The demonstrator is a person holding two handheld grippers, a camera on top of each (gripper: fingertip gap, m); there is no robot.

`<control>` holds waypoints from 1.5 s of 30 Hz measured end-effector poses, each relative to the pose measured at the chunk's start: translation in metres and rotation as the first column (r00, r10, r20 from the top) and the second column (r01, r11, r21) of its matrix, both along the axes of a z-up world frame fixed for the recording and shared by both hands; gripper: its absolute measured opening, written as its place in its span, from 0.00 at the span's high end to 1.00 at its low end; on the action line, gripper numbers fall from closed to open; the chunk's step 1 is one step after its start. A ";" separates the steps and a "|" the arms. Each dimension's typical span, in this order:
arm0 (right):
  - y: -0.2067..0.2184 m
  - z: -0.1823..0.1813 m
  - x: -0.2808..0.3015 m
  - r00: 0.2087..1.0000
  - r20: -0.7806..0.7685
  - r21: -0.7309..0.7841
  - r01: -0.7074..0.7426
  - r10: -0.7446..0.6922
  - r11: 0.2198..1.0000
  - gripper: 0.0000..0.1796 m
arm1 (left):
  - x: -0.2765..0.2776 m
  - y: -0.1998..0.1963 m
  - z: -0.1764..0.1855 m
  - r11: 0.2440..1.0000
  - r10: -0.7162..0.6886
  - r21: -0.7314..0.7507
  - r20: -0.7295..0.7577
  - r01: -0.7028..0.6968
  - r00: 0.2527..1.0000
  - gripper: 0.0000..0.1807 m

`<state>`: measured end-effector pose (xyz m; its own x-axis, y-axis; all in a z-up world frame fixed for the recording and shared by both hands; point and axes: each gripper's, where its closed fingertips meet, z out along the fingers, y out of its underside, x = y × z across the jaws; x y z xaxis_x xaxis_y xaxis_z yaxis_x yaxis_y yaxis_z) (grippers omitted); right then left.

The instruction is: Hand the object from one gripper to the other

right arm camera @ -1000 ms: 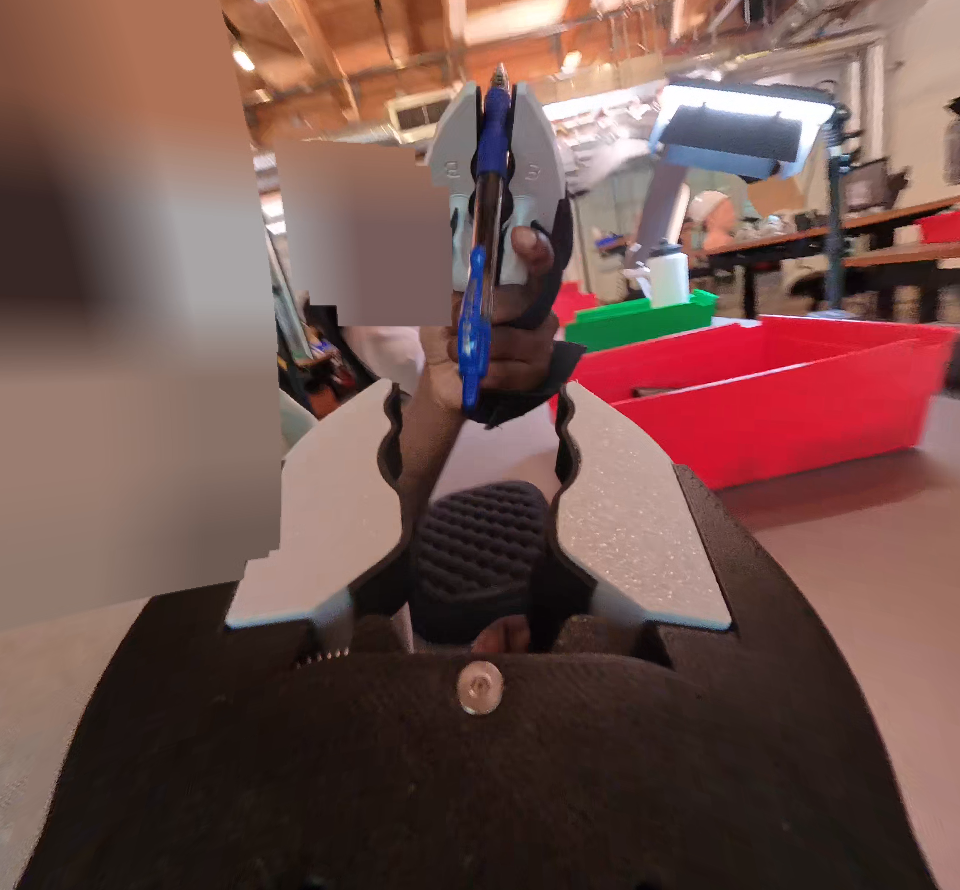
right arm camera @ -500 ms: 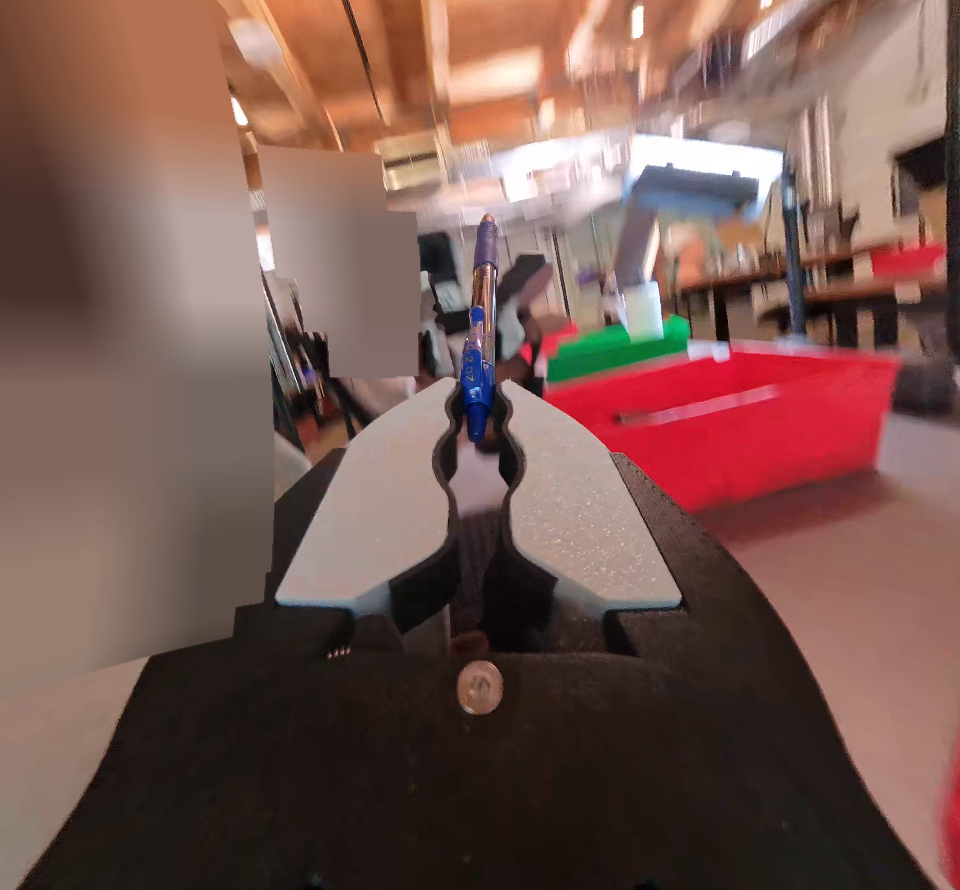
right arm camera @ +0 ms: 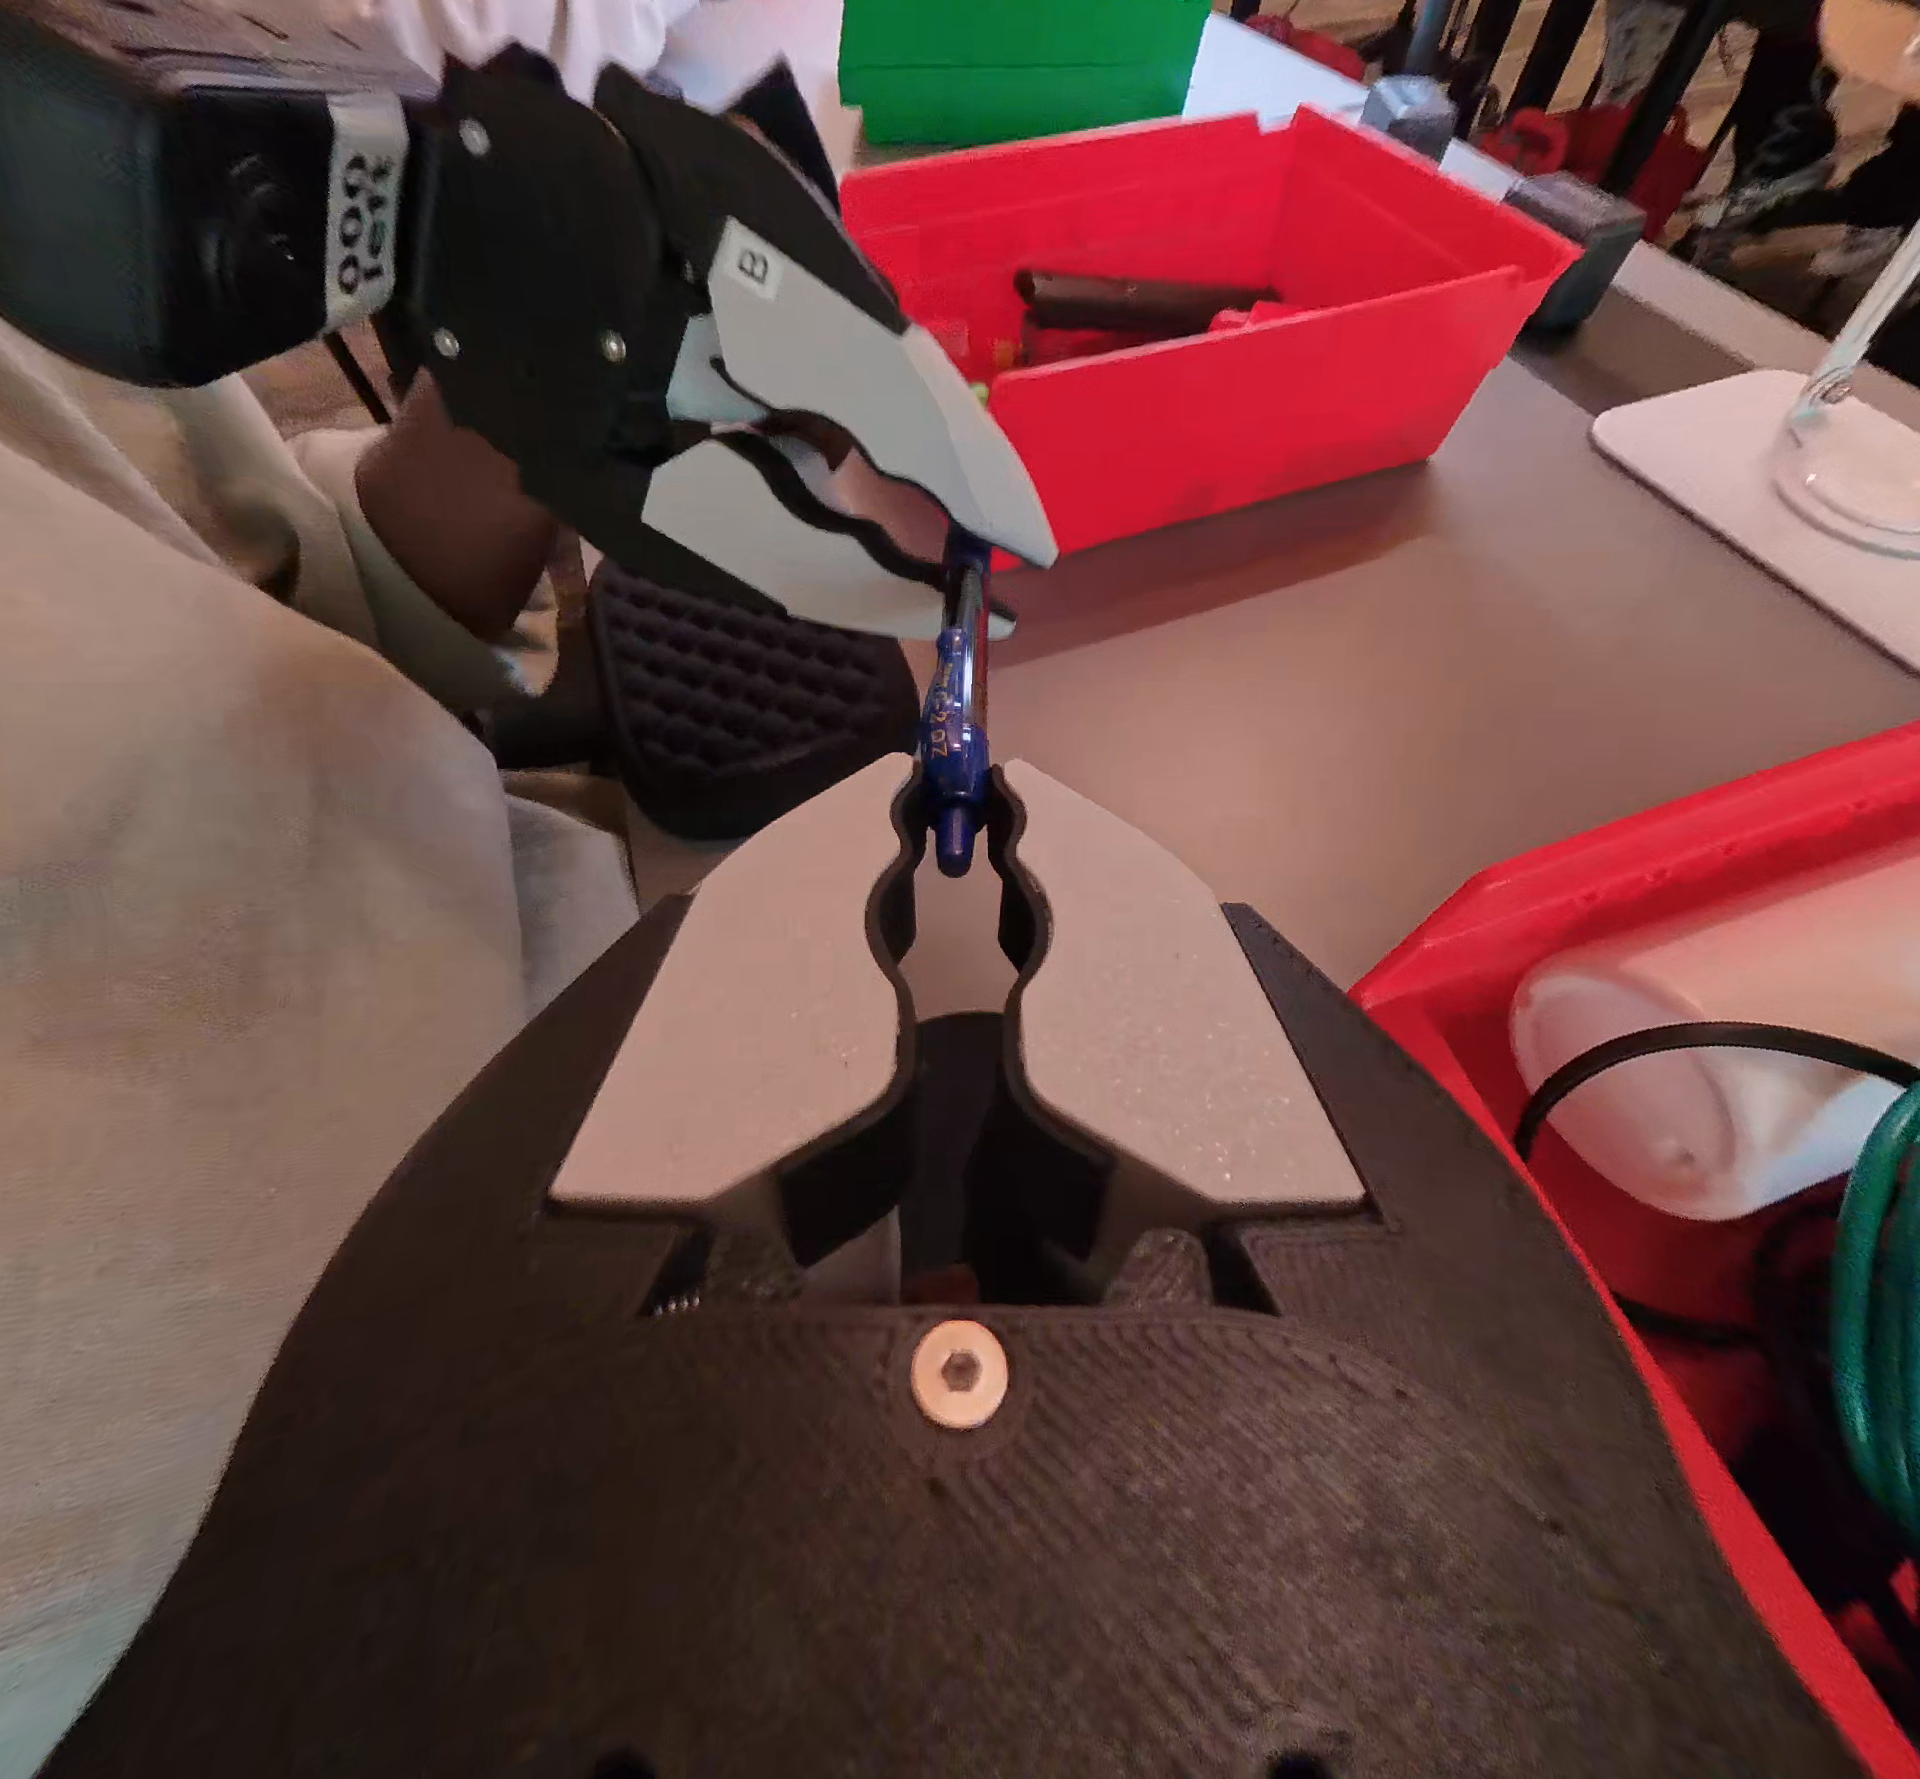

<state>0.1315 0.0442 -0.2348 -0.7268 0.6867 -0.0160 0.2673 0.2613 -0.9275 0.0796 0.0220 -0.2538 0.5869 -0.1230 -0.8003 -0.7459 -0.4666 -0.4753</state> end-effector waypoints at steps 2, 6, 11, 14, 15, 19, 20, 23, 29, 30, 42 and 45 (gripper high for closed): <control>0.001 0.022 -0.004 0.992 -0.122 -0.119 0.000 -0.015 0.993 0.94 | 0.005 0.005 0.008 0.994 -0.022 0.109 0.160 0.005 0.987 0.93; 0.003 0.069 -0.004 0.929 -0.350 -0.481 -0.067 -0.122 0.874 0.78 | 0.014 0.012 0.044 0.883 -0.245 0.461 0.623 -0.095 0.743 0.93; -0.015 0.068 -0.019 0.934 -0.318 -0.679 -0.105 -0.162 0.727 0.76 | 0.023 0.013 0.058 0.770 -0.522 0.607 0.776 -0.197 0.354 0.93; -0.028 0.059 -0.030 0.949 -0.280 -0.661 -0.083 -0.142 0.746 0.77 | 0.029 0.018 0.049 0.789 -0.501 0.585 0.790 -0.189 0.355 0.93; -0.031 0.056 -0.031 0.952 -0.273 -0.652 -0.079 -0.136 0.754 0.80 | 0.031 0.020 0.046 0.797 -0.489 0.577 0.790 -0.178 0.370 0.93; -0.028 0.050 -0.032 0.956 -0.257 -0.619 -0.053 -0.139 0.783 0.95 | 0.042 0.023 0.040 0.832 -0.464 0.547 0.776 -0.089 0.427 0.86; -0.026 0.049 -0.032 0.958 -0.253 -0.606 -0.047 -0.136 0.794 0.95 | 0.041 0.021 0.040 0.842 -0.454 0.534 0.777 -0.074 0.436 0.80; -0.023 0.045 -0.027 0.964 -0.245 -0.553 -0.055 -0.099 0.832 0.94 | 0.028 0.008 0.058 0.823 -0.471 0.563 0.750 -0.074 0.465 0.73; -0.033 0.031 -0.028 0.965 -0.250 -0.412 -0.033 -0.078 0.911 0.95 | 0.020 0.008 0.098 0.826 -0.481 0.561 0.751 -0.053 0.452 0.74; -0.034 0.030 -0.028 0.964 -0.252 -0.401 -0.029 -0.080 0.916 0.95 | 0.019 0.012 0.098 0.836 -0.460 0.546 0.754 -0.058 0.469 0.84; -0.034 0.026 -0.020 0.946 -0.324 -0.447 -0.168 0.017 0.879 0.76 | -0.008 -0.021 0.133 0.659 -0.673 0.711 0.703 -0.245 0.230 0.92; -0.044 0.021 -0.018 0.944 -0.324 -0.412 -0.196 0.058 0.890 0.89 | -0.009 -0.024 0.133 0.644 -0.685 0.719 0.694 -0.261 0.221 0.92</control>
<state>0.1130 0.0001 -0.2141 -0.8250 0.5619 -0.0614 -0.0438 -0.1718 -0.9842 0.0701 -0.0015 -0.1213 0.9136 -0.2094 0.3484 0.4040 0.3718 -0.8358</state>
